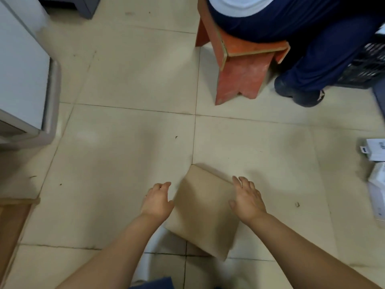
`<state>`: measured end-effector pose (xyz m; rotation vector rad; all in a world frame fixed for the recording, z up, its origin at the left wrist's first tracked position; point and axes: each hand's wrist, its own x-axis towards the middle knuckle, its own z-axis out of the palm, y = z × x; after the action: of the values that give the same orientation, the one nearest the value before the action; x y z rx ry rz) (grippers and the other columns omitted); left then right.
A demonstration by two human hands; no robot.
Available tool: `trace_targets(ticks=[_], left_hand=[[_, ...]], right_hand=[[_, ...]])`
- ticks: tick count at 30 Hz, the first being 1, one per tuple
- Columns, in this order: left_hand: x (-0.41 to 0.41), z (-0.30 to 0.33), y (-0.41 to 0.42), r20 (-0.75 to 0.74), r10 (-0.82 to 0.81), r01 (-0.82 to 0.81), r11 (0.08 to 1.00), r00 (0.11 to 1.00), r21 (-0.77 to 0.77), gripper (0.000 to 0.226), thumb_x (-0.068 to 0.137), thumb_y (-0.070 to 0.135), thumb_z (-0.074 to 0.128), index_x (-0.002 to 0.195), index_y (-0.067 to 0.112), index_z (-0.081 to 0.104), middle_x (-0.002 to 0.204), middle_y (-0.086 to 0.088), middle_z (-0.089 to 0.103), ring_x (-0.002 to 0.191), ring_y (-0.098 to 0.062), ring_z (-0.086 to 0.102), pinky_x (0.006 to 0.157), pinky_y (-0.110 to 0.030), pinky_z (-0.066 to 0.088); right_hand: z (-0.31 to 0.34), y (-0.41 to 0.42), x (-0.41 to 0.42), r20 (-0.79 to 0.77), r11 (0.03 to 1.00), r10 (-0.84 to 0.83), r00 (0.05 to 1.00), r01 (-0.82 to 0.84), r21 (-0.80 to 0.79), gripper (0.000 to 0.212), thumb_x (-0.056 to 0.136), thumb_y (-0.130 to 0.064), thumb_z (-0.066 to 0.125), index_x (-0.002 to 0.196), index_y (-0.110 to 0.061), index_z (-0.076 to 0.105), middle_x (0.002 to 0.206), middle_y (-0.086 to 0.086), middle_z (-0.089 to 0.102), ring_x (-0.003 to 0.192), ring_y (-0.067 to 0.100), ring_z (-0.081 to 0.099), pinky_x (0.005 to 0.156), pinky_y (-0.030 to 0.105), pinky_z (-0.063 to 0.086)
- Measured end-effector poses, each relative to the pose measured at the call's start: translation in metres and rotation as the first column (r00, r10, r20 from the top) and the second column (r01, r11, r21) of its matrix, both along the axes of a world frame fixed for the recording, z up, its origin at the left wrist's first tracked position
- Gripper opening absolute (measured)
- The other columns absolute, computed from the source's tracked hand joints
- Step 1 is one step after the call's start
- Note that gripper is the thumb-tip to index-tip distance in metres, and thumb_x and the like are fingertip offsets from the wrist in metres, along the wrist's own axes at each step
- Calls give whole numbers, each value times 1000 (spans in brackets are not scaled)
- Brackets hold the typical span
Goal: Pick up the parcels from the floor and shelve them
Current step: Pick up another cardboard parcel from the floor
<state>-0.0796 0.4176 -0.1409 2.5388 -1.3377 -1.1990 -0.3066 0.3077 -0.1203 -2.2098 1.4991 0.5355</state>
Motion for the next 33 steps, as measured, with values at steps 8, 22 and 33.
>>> trace_targets(ticks=[8,22,33], left_hand=[[-5,-77,-29,-202,100,-90,994,974,60,62,85,31,51,142,15,31,141,-12,40,127,-30,40,103,-36,36],[-9,-65,-49,-373,239,-263,965,896,-14,69,60,38,54,124,18,39,112,-7,58,101,-30,58,90,-43,48],[30,-22,-87,-423,444,-576,773,790,-265,97,59,42,68,140,20,22,139,-9,39,126,-29,41,107,-44,35]], right_hand=[[-81,4,-14,22,945,-327,945,327,-12,76,88,-42,52,145,-12,13,148,11,21,131,30,29,100,42,37],[-84,2,12,310,704,-703,640,688,177,82,78,-33,68,141,-6,22,139,19,41,119,38,50,95,37,43],[-43,-49,71,688,722,-581,434,665,190,34,72,-8,65,105,-7,57,111,8,49,89,23,53,74,22,36]])
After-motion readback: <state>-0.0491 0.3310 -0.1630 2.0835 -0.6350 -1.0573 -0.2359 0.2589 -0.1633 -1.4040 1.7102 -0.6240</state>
